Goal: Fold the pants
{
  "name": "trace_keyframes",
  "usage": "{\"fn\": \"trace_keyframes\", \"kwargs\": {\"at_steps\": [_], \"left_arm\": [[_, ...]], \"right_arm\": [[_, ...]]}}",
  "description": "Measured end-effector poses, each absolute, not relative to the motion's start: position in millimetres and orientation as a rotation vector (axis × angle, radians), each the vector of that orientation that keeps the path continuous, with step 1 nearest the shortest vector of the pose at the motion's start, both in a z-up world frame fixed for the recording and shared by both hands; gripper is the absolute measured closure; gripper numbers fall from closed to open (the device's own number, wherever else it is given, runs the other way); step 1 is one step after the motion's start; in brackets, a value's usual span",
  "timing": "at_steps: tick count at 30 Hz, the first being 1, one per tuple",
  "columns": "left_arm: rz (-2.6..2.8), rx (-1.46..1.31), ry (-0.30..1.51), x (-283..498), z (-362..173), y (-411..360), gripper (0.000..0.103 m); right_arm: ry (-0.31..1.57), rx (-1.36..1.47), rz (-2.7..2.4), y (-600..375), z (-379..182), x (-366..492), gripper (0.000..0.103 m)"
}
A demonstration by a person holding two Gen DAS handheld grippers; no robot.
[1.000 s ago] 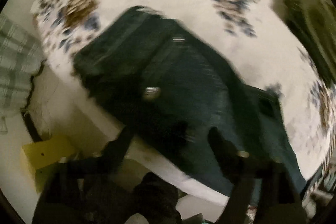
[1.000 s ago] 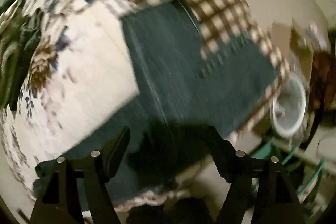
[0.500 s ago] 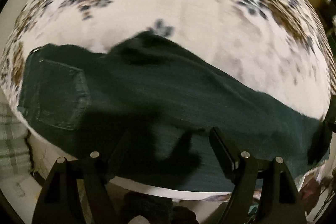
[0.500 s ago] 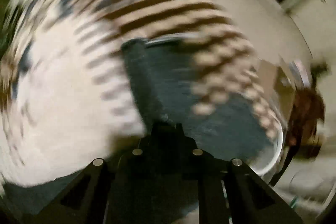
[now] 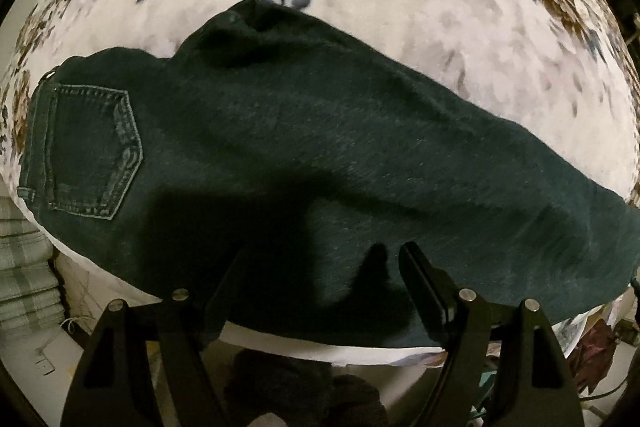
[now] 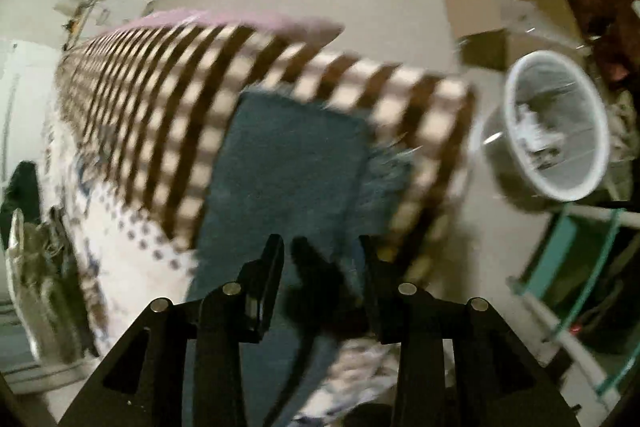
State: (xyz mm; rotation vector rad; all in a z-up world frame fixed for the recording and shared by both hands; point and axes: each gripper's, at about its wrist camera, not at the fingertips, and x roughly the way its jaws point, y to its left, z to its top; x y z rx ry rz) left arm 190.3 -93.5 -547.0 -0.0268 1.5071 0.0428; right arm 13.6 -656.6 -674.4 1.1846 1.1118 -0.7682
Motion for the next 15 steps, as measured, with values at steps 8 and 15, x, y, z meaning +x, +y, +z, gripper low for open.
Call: {"fn": "trace_keyframes", "kwargs": {"at_steps": [8, 15], "left_arm": [[0.063, -0.072, 1.532, 175.4, -555.5, -61.9, 0.027], [0.137, -0.203, 1.534, 147.1, -538.6, 23.9, 0.027]], "right_arm": [[1.229, 0.933, -0.857, -609.5, -674.6, 51.2, 0.101], [1.461, 0.680, -0.796, -580.5, -656.8, 78.5, 0.088]]}}
